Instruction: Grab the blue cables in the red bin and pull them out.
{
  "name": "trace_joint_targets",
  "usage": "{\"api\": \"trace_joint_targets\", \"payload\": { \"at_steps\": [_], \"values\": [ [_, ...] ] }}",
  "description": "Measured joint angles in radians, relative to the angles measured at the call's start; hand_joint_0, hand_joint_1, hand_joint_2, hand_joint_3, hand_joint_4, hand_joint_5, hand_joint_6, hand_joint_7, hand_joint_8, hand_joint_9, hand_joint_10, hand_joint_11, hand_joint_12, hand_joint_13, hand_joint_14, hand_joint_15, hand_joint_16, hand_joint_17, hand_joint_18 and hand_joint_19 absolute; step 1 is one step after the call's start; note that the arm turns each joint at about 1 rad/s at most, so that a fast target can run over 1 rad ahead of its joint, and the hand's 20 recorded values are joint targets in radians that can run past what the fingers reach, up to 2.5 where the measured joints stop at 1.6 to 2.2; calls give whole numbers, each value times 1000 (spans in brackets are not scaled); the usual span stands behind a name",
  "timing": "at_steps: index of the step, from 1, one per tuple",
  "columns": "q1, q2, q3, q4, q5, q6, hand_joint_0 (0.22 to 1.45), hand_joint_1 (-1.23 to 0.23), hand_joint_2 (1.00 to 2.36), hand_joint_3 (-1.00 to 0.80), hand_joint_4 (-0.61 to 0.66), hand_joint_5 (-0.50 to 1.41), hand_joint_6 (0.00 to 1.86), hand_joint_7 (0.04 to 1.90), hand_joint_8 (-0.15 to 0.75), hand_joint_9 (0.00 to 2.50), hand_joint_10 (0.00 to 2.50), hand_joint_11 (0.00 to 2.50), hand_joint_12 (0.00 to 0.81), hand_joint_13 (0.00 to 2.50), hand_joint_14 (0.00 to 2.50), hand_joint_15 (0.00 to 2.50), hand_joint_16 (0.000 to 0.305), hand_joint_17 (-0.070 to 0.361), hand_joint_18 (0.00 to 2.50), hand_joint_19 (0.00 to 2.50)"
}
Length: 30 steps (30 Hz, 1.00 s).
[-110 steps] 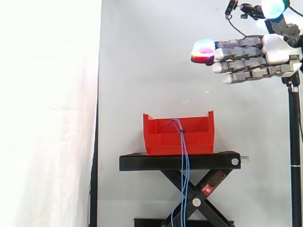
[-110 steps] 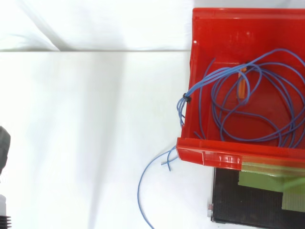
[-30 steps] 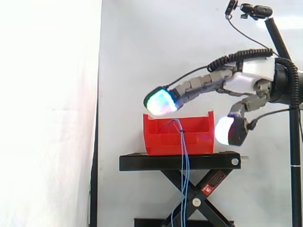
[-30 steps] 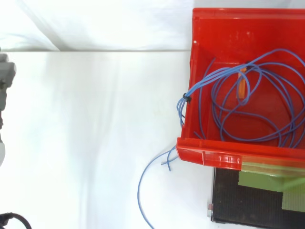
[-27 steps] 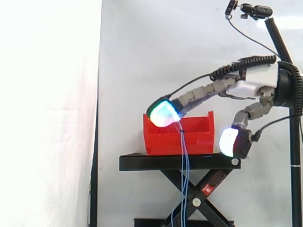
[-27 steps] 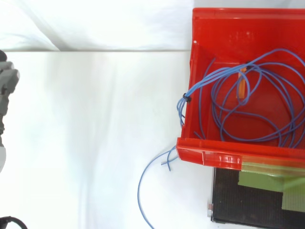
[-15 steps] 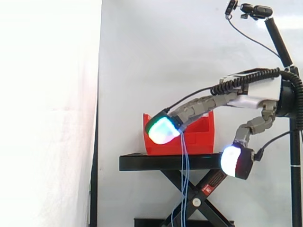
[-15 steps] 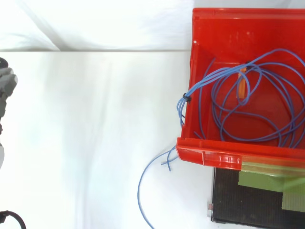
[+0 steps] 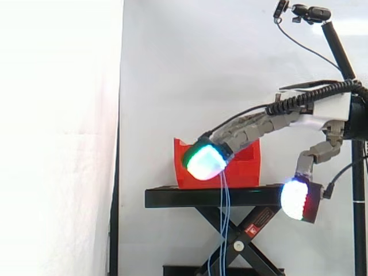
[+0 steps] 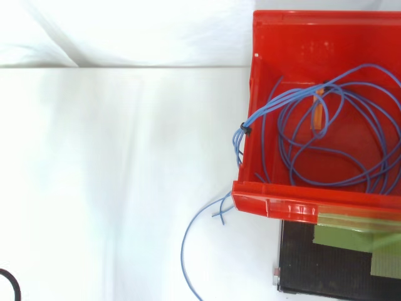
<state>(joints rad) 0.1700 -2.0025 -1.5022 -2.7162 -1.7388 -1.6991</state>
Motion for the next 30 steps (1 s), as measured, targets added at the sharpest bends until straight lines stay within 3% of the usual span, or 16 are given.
{"api": "trace_joint_targets", "payload": {
  "at_steps": [4,8,13,16,21,30],
  "values": [
    [-5,-4,14,-12,2,-4,782,-837,1000,-1000,175,417,9,248,222,678,11,289,291,468,10,206,36,80,335,386],
    [-8,-36,17,-17,-5,-4,782,-838,1000,-1000,175,416,9,249,222,678,11,289,291,465,8,210,36,80,335,385],
    [-11,-60,20,-24,-39,-4,790,-860,1000,-1000,174,443,9,276,219,562,12,306,296,376,8,207,38,85,286,384],
    [-13,-63,44,-54,-61,-16,789,-877,1000,-1000,181,463,10,301,221,541,12,315,296,354,8,200,38,86,276,378],
    [-17,-64,112,-165,-92,-105,779,-898,1000,-1000,196,482,10,322,223,541,12,326,298,350,8,199,39,87,268,388],
    [-18,-64,208,-338,-97,-341,777,-897,1000,-1000,191,472,10,307,223,549,12,322,299,356,8,207,39,88,273,395]
  ]
}}
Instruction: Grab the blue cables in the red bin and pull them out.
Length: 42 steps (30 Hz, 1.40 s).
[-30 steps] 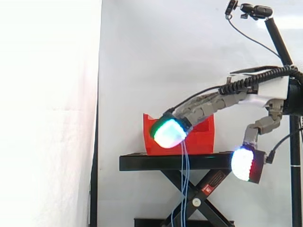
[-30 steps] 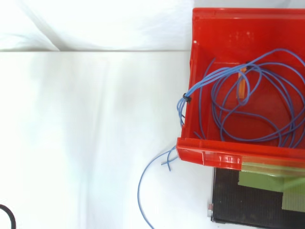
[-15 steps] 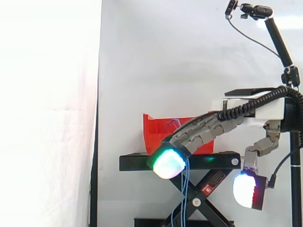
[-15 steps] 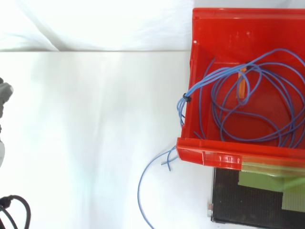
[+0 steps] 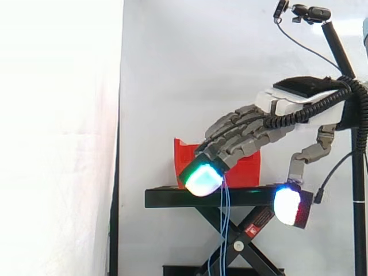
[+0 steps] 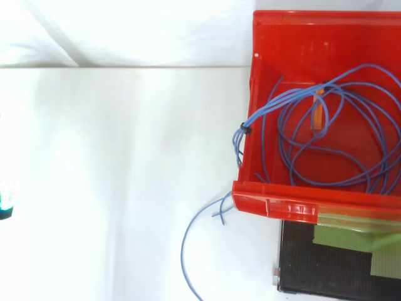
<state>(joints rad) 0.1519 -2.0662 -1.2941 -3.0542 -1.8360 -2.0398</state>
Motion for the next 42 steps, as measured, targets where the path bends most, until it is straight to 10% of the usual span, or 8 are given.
{"api": "trace_joint_targets", "payload": {
  "at_steps": [17,32,42],
  "values": [
    [-1,-1,51,56,77,-354,778,-876,1000,-1000,185,451,10,291,225,562,14,308,298,360,8,204,39,89,276,404],
    [-1,-65,5,179,56,-231,777,-869,1000,-1000,184,454,10,292,227,582,12,324,299,362,8,205,39,89,283,404],
    [-21,-67,146,-10,32,-108,778,-867,1000,-1000,187,455,10,293,226,584,12,321,299,364,8,206,39,89,284,404]
  ]
}}
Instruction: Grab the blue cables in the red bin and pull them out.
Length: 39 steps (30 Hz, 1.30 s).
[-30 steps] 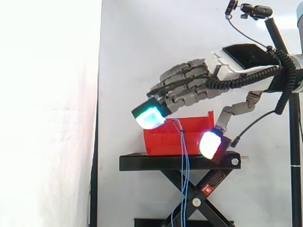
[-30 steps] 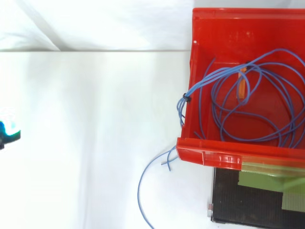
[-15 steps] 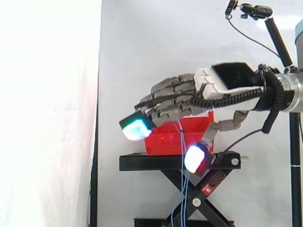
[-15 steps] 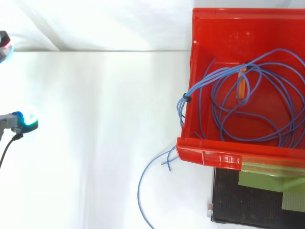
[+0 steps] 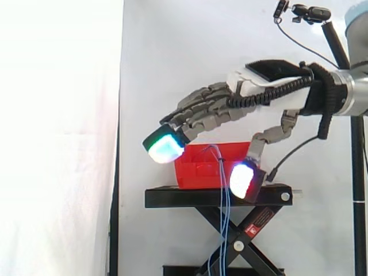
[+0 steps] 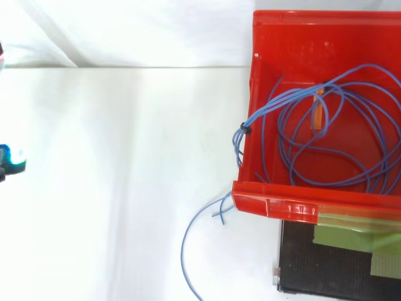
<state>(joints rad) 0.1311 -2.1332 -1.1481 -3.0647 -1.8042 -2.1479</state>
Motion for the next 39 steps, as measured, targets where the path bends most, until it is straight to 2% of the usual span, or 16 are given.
{"api": "trace_joint_targets", "payload": {
  "at_steps": [3,6,9,12,16,21,24,29,32,36,39],
  "values": [
    [-5,0,36,-79,-1,5,779,-866,1000,-1000,187,456,10,293,226,584,14,320,299,364,8,202,39,89,284,404],
    [-11,-1,50,-159,-2,7,779,-867,1000,-1000,188,457,10,293,228,585,12,312,300,364,8,206,39,89,283,404],
    [-16,-1,51,-237,-4,7,780,-866,1000,-1000,185,458,10,292,229,587,12,313,299,364,8,206,39,88,283,403],
    [-19,-1,40,-260,-4,3,780,-866,1000,-1000,184,458,10,289,228,587,12,322,299,363,10,208,39,88,284,404],
    [-21,-1,4,-203,-2,-20,780,-866,1000,-1000,188,456,11,293,229,587,12,324,299,363,9,205,39,88,285,404],
    [-28,-1,-86,-77,2,-33,781,-865,1000,-1000,187,457,10,289,226,586,15,314,299,364,10,205,39,88,285,404],
    [-35,-1,-118,3,3,-35,781,-865,1000,-1000,188,457,10,290,230,589,14,322,300,367,8,203,39,88,287,404],
    [-47,-5,-131,130,-1,-45,782,-866,1000,-1000,188,461,10,290,227,594,12,317,300,368,10,207,39,88,288,404],
    [-58,-25,-130,177,-8,-51,782,-866,1000,-1000,187,462,10,293,227,594,12,320,300,371,8,208,39,88,289,404],
    [-70,-56,-123,208,-33,-39,782,-866,1000,-1000,195,471,10,303,228,598,13,330,301,374,8,209,39,88,289,402],
    [-77,-68,-113,203,-56,0,783,-864,1000,-1000,203,482,10,314,229,599,13,322,301,373,8,209,39,88,290,403]
  ]
}}
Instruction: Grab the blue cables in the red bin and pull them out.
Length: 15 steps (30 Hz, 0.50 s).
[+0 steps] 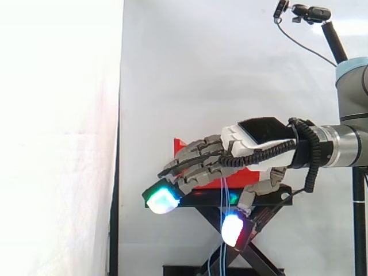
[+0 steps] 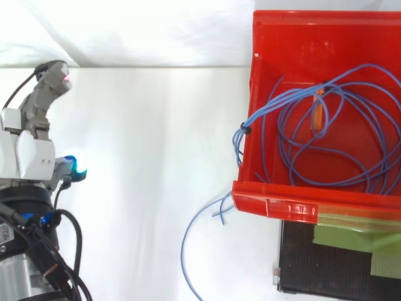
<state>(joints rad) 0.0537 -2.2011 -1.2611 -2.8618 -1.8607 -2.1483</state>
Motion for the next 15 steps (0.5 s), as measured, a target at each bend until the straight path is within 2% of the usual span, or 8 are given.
{"api": "trace_joint_targets", "payload": {
  "at_steps": [4,9,12,15],
  "values": [
    [-15,-4,45,-61,-31,61,781,-867,1000,-1000,208,491,11,324,228,596,14,317,300,375,8,210,39,88,290,402],
    [-31,-4,155,-187,-67,103,776,-878,1000,-1000,218,503,12,353,233,597,14,319,302,376,8,205,39,89,291,402],
    [-38,-4,230,-267,-76,111,765,-890,1000,-1000,217,496,11,397,235,596,13,339,305,375,8,207,40,90,294,400],
    [-44,-5,282,-347,-79,110,755,-908,1000,-1000,212,482,12,436,233,591,13,356,308,374,8,210,40,91,296,398]
  ]
}}
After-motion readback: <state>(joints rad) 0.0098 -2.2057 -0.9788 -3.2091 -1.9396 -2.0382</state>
